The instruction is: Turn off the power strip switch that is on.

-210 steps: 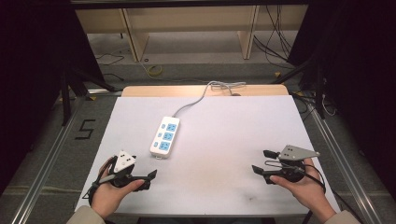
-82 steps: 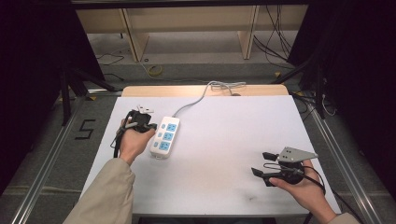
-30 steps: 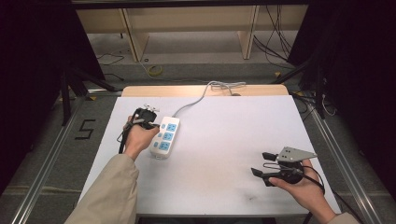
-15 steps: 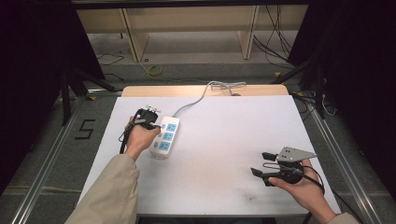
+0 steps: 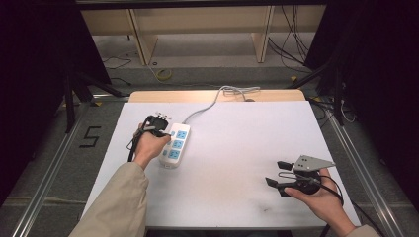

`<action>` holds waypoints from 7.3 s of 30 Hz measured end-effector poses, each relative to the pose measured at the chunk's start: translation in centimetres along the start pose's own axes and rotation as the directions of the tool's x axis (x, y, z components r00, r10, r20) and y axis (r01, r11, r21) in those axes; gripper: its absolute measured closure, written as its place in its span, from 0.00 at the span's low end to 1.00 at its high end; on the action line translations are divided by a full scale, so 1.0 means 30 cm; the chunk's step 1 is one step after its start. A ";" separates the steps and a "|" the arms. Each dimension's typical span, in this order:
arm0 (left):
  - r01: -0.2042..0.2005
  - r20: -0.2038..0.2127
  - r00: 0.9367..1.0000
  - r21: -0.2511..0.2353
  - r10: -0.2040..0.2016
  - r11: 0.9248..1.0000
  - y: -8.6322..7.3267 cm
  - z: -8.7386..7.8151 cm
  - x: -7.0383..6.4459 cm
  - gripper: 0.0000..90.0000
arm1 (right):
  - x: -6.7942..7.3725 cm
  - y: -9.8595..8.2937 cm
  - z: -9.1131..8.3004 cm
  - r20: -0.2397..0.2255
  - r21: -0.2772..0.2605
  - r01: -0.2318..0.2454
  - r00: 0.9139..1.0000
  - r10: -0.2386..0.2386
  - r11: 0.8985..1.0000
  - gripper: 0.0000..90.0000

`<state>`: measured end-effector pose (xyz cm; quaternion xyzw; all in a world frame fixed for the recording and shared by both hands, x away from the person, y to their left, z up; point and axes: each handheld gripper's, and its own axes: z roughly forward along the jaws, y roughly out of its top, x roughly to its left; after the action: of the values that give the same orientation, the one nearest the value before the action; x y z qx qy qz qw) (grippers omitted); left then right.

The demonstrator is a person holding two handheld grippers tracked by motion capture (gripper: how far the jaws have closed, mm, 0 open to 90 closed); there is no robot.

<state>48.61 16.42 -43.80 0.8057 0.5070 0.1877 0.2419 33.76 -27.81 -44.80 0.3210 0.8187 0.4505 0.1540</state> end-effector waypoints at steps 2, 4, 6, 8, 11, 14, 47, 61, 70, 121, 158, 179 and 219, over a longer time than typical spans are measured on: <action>0.000 0.000 1.000 0.007 0.000 1.000 0.000 0.003 0.002 1.00 | 0.000 0.000 0.000 0.000 0.000 0.000 1.000 0.000 1.000 0.29; 0.007 0.003 1.000 0.008 -0.007 1.000 0.000 0.008 0.002 1.00 | -0.001 0.000 0.000 0.002 0.000 0.000 1.000 0.000 1.000 0.29; 0.004 0.006 1.000 0.013 -0.004 1.000 0.001 0.011 0.002 1.00 | 0.000 0.000 0.000 0.001 0.001 0.001 1.000 -0.001 1.000 0.29; 0.006 0.007 1.000 0.016 -0.006 1.000 0.001 0.012 0.002 1.00 | 0.000 0.001 0.001 0.001 0.003 -0.001 1.000 0.001 1.000 0.29; 0.005 0.009 1.000 0.028 -0.005 1.000 0.000 0.015 0.002 1.00 | 0.002 0.000 0.002 0.000 0.002 0.000 1.000 0.000 1.000 0.29; 0.000 0.008 1.000 0.035 0.000 0.999 0.000 0.018 0.001 1.00 | 0.001 0.000 0.001 -0.001 0.001 -0.001 1.000 0.001 1.000 0.29; -0.005 0.005 1.000 0.114 0.004 0.993 0.027 0.035 -0.002 1.00 | 0.006 0.000 0.000 -0.006 0.006 0.005 1.000 -0.005 1.000 0.29; -0.014 -0.015 1.000 0.134 0.017 0.991 0.036 0.038 -0.016 1.00 | 0.007 0.000 0.001 -0.005 0.007 0.006 1.000 -0.006 1.000 0.29; 0.003 0.009 1.000 0.172 -0.005 0.985 0.031 0.031 -0.003 1.00 | 0.006 0.000 0.001 -0.007 0.006 0.007 1.000 -0.007 1.000 0.29; -0.014 -0.024 1.000 0.180 0.018 0.984 0.058 0.048 -0.026 1.00 | 0.010 0.000 0.002 -0.018 0.007 0.012 1.000 -0.012 1.000 0.29; -0.006 -0.004 1.000 0.174 0.007 0.985 0.057 0.046 -0.015 1.00 | 0.008 0.001 -0.001 -0.015 0.002 0.015 1.000 -0.015 1.000 0.29; -0.004 -0.006 1.000 0.161 0.005 0.987 0.060 0.038 -0.012 1.00 | 0.009 0.002 -0.001 -0.016 0.003 0.014 1.000 -0.014 1.000 0.29; -0.027 0.053 0.998 -0.151 0.036 0.988 0.060 -0.085 -0.025 0.79 | 0.009 0.003 -0.007 -0.011 -0.009 0.014 1.000 -0.014 1.000 0.29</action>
<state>48.21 15.58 -40.72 0.7980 0.4718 0.2066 0.3128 33.47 -27.74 -44.59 0.3120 0.8198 0.4549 0.1540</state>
